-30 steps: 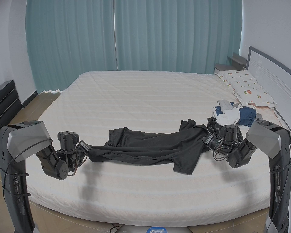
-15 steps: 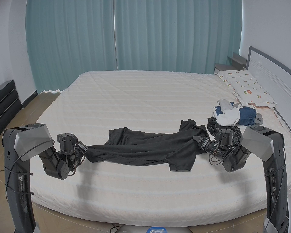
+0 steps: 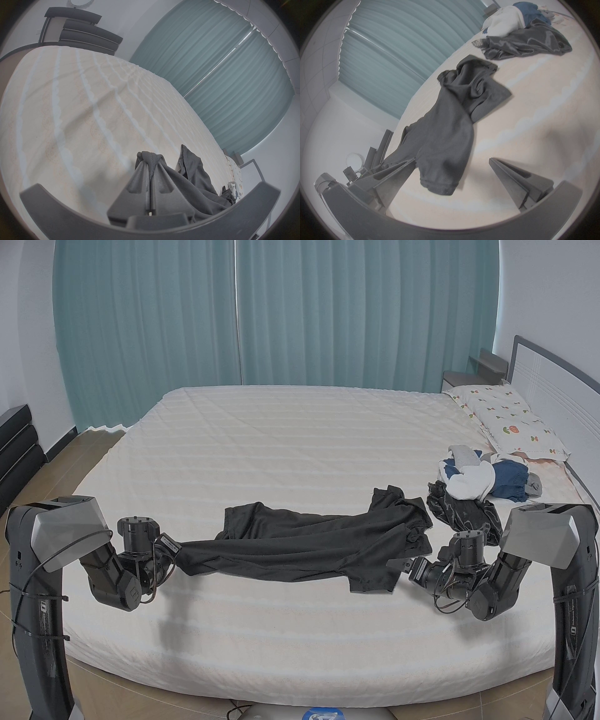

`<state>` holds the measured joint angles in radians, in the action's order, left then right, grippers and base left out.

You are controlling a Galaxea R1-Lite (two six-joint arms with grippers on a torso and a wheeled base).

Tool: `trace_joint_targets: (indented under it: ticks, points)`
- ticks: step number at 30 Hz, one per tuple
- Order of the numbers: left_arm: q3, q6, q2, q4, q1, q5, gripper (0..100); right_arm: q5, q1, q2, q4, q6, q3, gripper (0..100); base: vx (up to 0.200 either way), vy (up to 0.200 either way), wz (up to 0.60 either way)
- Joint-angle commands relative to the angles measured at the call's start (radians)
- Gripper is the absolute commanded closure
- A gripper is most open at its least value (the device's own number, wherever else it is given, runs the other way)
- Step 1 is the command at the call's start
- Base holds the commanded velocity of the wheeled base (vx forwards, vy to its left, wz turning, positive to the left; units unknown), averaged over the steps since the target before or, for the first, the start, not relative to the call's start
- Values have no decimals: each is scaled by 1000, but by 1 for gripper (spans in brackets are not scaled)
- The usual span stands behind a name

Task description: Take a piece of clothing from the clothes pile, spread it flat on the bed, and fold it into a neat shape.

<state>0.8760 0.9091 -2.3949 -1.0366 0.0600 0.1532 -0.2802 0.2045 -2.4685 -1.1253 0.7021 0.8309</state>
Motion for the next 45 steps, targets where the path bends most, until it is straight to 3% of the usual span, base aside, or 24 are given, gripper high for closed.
trace_joint_targets:
  ticks: [1,5,6,10,17,23,28,32,36,45]
  points:
    - [-6,1,3,0,0,0,100,-4,39,6,4,2,-18,0,0,0,0]
    - [-6,1,3,1,0,-1,100,-4,61,3,16,2,-4,0,0,0,0]
    - [-5,1,5,1,1,-1,100,-2,75,-10,76,5,47,100,0,0,0]
    - [-6,1,5,1,0,-1,100,6,64,-15,173,7,96,100,0,0,0]
    - [-12,1,6,1,3,-1,100,10,44,10,176,8,51,100,0,0,0]
    - [-77,-15,72,23,12,-11,100,1,-5,197,173,2,-131,100,0,0,0]
    - [-146,-134,145,81,32,-15,100,-5,-56,345,185,-13,-288,100,0,0,0]
    - [-198,-202,203,145,66,-15,100,-8,-85,422,193,-72,-395,100,0,0,0]
    - [-242,-309,275,354,133,-9,100,-10,-135,470,234,-210,-521,100,0,0,0]
    - [-255,-378,284,601,228,-3,100,-1,-174,482,257,-329,-644,100,0,0,0]
